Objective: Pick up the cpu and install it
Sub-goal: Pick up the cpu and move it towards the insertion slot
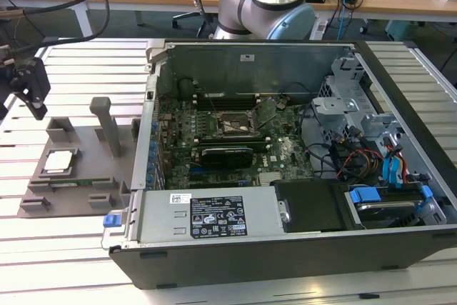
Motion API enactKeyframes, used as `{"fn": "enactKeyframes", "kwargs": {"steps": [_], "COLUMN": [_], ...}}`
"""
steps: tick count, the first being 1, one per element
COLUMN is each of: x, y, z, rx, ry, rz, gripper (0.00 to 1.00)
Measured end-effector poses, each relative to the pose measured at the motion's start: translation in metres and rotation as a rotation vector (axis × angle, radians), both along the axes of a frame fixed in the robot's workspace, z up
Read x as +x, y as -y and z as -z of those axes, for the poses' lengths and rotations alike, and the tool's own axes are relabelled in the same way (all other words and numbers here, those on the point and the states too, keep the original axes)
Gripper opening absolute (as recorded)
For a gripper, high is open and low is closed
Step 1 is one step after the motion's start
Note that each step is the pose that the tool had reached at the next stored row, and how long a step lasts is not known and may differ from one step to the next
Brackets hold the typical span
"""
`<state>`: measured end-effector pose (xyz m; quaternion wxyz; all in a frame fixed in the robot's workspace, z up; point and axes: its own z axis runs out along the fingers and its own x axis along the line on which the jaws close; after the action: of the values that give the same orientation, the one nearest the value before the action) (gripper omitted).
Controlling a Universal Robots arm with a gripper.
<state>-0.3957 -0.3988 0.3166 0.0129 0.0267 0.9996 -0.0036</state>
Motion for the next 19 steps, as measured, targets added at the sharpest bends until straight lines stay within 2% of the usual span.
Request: {"fn": "enactKeyframes", "kwargs": {"steps": [19], "x": [0.0000], "y": [0.0000], "z": [0.0148], "rx": [0.0000], "ry": [0.0001], "rz": [0.000], "gripper": [0.66]}}
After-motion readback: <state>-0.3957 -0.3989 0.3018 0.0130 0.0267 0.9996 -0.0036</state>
